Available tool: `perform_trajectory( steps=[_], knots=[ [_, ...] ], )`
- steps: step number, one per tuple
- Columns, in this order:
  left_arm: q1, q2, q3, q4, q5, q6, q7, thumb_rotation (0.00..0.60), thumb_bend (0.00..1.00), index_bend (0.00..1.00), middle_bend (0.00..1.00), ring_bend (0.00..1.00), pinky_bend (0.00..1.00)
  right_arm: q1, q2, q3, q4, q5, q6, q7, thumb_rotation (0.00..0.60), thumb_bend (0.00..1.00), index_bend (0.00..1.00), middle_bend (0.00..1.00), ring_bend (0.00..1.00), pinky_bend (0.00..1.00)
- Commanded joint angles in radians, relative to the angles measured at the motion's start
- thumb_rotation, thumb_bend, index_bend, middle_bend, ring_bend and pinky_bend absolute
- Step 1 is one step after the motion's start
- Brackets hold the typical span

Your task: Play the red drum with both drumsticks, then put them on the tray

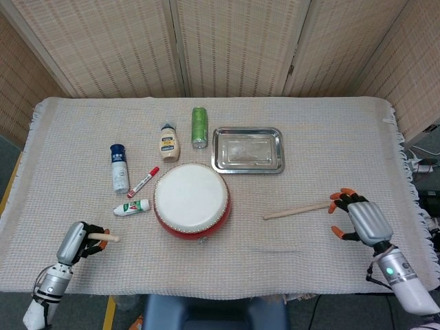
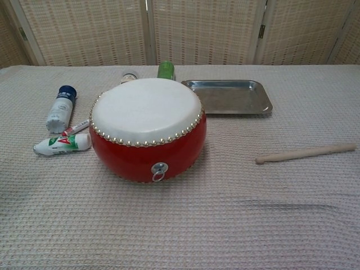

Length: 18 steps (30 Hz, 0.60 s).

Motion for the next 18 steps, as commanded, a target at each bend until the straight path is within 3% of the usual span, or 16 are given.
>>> perform_trajectory(
  steps=[1,9,18],
  knots=[
    [-0.016,0.051,-0.023,-0.066,-0.013,-0.007,0.083,0.600,0.65,1.00,1.00,1.00,1.00,0.083,-0.112,0.025,0.091,0.050,-0.094,-0.070,0.600,0.19,0.45,0.25,0.12,0.27],
    [-0.014,0.077,-0.032,-0.100,-0.030,-0.007,0.160,0.600,0.64,1.00,1.00,1.00,1.00,0.188,-0.292,0.021,0.274,0.045,-0.190,-0.118,0.600,0.19,0.41,0.25,0.09,0.25],
    [-0.011,0.086,-0.026,-0.100,-0.042,-0.021,0.161,0.600,0.62,1.00,1.00,1.00,1.00,0.235,-0.405,0.006,0.416,0.029,-0.217,-0.099,0.600,0.19,0.41,0.25,0.08,0.23]
  ],
)
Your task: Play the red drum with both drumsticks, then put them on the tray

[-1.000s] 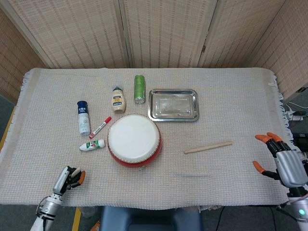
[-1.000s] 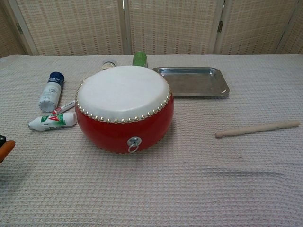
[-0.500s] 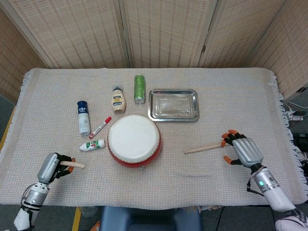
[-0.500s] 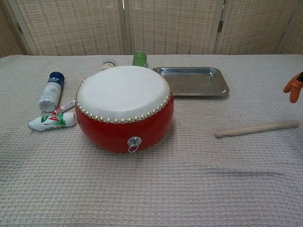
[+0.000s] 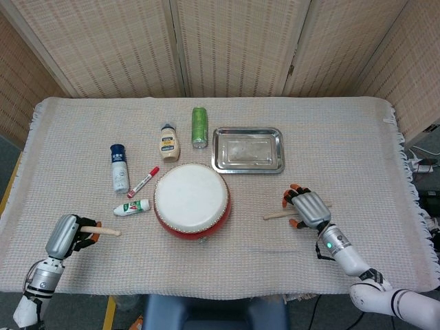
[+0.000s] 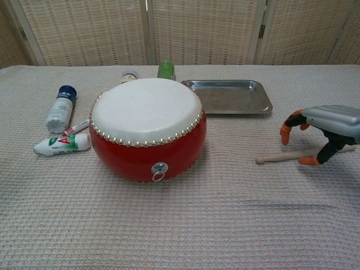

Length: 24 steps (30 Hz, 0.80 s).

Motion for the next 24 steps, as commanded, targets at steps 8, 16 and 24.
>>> perform_trajectory(
  steps=[8,16,24],
  knots=[
    [0.001,-0.001,0.000,0.015,-0.006,-0.005,-0.020,0.600,0.62,1.00,1.00,1.00,1.00,0.030,-0.071,-0.020,0.093,-0.025,-0.001,0.042,0.600,0.24,0.45,0.25,0.08,0.23],
    [0.001,-0.007,0.001,0.026,-0.004,-0.005,-0.032,0.600,0.61,1.00,1.00,1.00,1.00,0.032,-0.092,-0.030,0.124,-0.026,0.007,0.061,0.600,0.31,0.56,0.25,0.08,0.23],
    [0.005,-0.003,-0.002,0.025,-0.007,0.003,-0.037,0.600,0.61,1.00,1.00,1.00,1.00,0.012,-0.060,-0.017,0.059,-0.062,0.104,0.175,0.600,0.35,0.63,0.25,0.09,0.23]
  ],
)
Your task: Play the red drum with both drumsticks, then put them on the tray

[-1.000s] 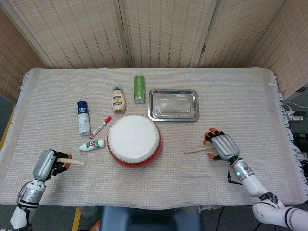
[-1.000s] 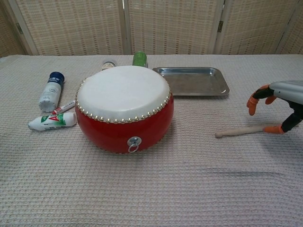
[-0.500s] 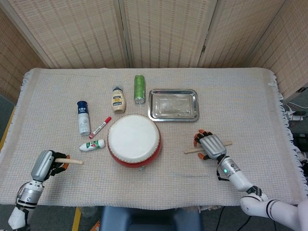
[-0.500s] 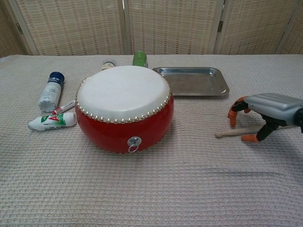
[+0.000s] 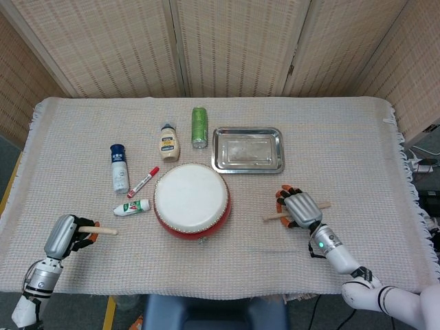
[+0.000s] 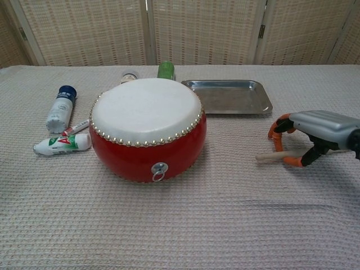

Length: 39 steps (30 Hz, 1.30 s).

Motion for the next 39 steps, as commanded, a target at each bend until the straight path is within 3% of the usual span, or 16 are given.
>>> perform_trajectory(
  steps=[1,5,10,18,21,30,35,39],
  knots=[
    [0.003,0.003,-0.003,-0.004,-0.004,0.004,-0.002,0.600,0.61,1.00,1.00,1.00,1.00,-0.017,0.037,0.018,-0.070,-0.023,0.070,0.093,0.600,0.35,0.63,0.25,0.10,0.23],
    [0.008,0.008,-0.007,-0.011,-0.010,0.010,-0.006,0.600,0.60,1.00,1.00,1.00,1.00,-0.046,0.102,0.056,-0.189,-0.026,0.148,0.316,0.600,0.35,0.63,0.25,0.14,0.25],
    [0.012,0.010,-0.008,-0.016,-0.014,0.011,-0.010,0.600,0.60,1.00,1.00,1.00,1.00,-0.075,0.163,0.105,-0.254,0.000,0.167,0.763,0.600,0.38,0.65,0.31,0.21,0.29],
    [0.011,0.016,-0.006,-0.024,-0.008,0.010,-0.006,0.600,0.60,1.00,1.00,1.00,1.00,-0.074,0.164,0.096,-0.126,-0.067,0.148,1.492,0.600,0.38,0.66,0.35,0.25,0.29],
    [0.011,0.019,-0.005,-0.027,-0.007,0.007,-0.003,0.600,0.60,1.00,1.00,1.00,1.00,-0.062,0.135,0.069,-0.032,-0.110,0.151,1.674,0.600,0.38,0.67,0.35,0.25,0.29],
    [0.007,0.019,-0.002,-0.030,-0.002,0.000,0.001,0.600,0.60,1.00,1.00,1.00,1.00,-0.021,0.010,0.005,0.211,-0.153,0.127,2.038,0.600,0.38,0.62,0.35,0.25,0.29],
    [0.006,0.021,0.001,-0.030,0.000,-0.004,0.001,0.600,0.60,1.00,1.00,1.00,1.00,-0.004,-0.043,-0.029,0.327,-0.184,0.148,2.211,0.596,0.38,0.53,0.35,0.25,0.29],
    [0.007,0.022,0.006,-0.030,0.004,-0.004,0.002,0.600,0.60,1.00,1.00,1.00,1.00,0.000,-0.087,-0.055,0.421,-0.203,0.180,2.291,0.529,0.38,0.47,0.35,0.25,0.30]
  ],
)
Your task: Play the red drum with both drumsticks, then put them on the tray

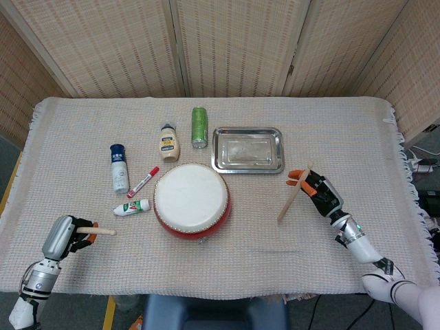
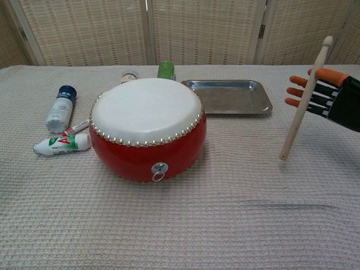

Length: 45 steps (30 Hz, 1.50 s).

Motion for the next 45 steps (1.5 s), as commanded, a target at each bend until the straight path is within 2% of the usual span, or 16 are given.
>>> perform_trajectory(
  steps=[1,4,10,18,22,28,35,45],
  knots=[
    [0.001,0.000,0.001,0.000,0.002,0.002,0.002,0.600,0.60,1.00,1.00,1.00,1.00,0.012,-0.052,-0.034,0.085,-0.028,0.034,0.078,0.513,0.38,0.45,0.35,0.25,0.30],
    [0.002,0.002,0.003,0.001,0.004,0.004,0.000,0.600,0.60,1.00,1.00,1.00,1.00,0.012,-0.074,-0.050,0.133,-0.038,0.058,0.113,0.480,0.38,0.43,0.35,0.25,0.31],
    [0.005,0.005,0.005,-0.001,0.006,0.008,0.002,0.600,0.60,1.00,1.00,1.00,1.00,0.007,-0.094,-0.083,0.188,-0.061,0.112,0.136,0.461,0.38,0.41,0.35,0.26,0.33],
    [0.008,0.006,0.008,-0.004,0.008,0.012,0.003,0.600,0.59,1.00,1.00,1.00,1.00,-0.013,-0.095,-0.116,0.193,-0.080,0.177,0.003,0.460,0.33,0.46,0.36,0.29,0.35],
    [0.008,0.007,0.008,-0.005,0.010,0.014,0.004,0.600,0.59,1.00,1.00,1.00,1.00,-0.023,-0.098,-0.106,0.179,-0.062,0.193,-0.049,0.452,0.24,0.50,0.39,0.31,0.37],
    [0.008,0.007,0.010,-0.006,0.011,0.013,0.007,0.600,0.59,1.00,1.00,1.00,1.00,-0.023,-0.108,-0.114,0.174,-0.056,0.173,-0.101,0.392,0.05,0.59,0.43,0.35,0.40],
    [0.008,0.007,0.010,-0.007,0.013,0.014,0.007,0.600,0.59,1.00,1.00,1.00,1.00,-0.013,-0.129,-0.129,0.174,-0.052,0.130,-0.157,0.391,0.04,0.68,0.48,0.39,0.44],
    [0.010,0.002,0.011,0.002,0.012,0.014,-0.001,0.600,0.59,1.00,1.00,1.00,1.00,-0.004,-0.155,-0.158,0.177,-0.061,0.090,-0.209,0.406,0.04,0.71,0.49,0.40,0.44]
  ],
)
